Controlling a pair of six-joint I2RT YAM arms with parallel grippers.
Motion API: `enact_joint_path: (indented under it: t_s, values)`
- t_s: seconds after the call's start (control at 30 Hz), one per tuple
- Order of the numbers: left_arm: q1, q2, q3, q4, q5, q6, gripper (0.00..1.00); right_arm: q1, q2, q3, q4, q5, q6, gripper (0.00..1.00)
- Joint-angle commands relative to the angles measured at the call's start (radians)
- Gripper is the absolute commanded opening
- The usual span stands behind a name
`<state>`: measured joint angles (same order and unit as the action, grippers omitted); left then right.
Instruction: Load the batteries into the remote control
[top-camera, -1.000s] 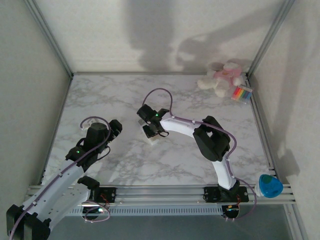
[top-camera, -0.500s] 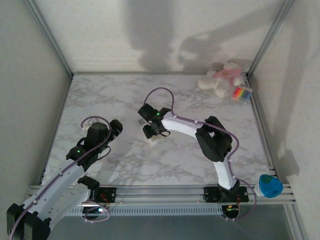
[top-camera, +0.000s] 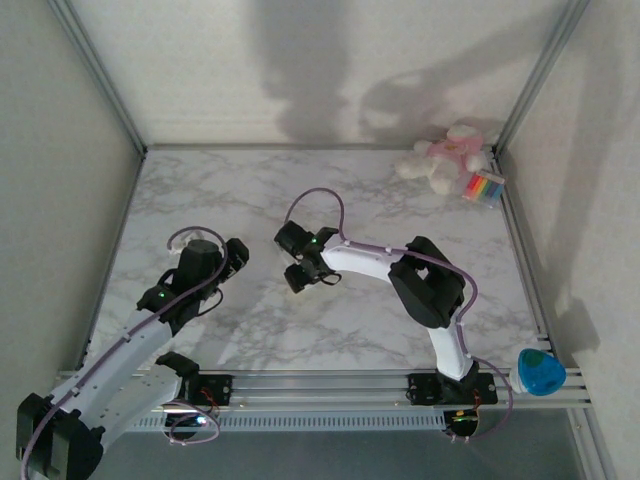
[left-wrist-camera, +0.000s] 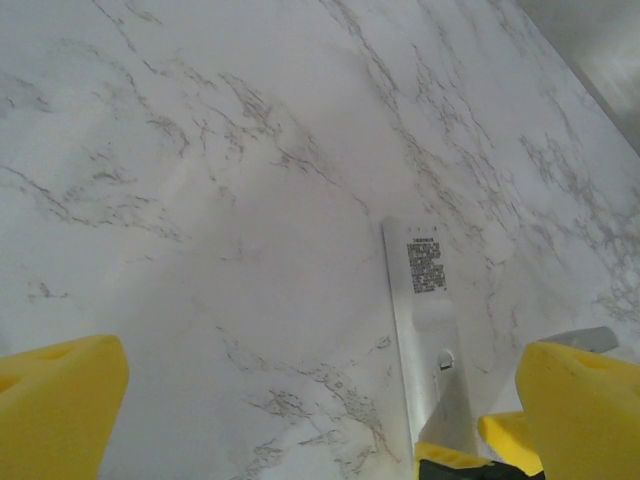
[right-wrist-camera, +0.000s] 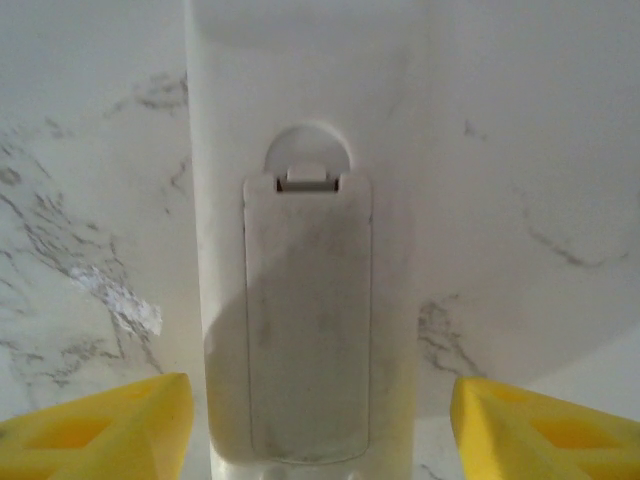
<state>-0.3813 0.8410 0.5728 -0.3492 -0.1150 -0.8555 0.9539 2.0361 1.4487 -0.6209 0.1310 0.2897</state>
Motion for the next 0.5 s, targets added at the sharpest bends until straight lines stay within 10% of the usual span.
enact_joint_path:
  t_s: [0.0,0.47]
  values:
    - [0.01,0.006,0.04,0.01,0.02,0.027,1.0,0.003,0.007,-0.031,0.022,-0.018,0.028,0.69]
    - [0.01,0.069,0.113,0.037,0.086,0.052,1.0,0.003,-0.018,-0.036,0.032,-0.042,0.047,0.36]
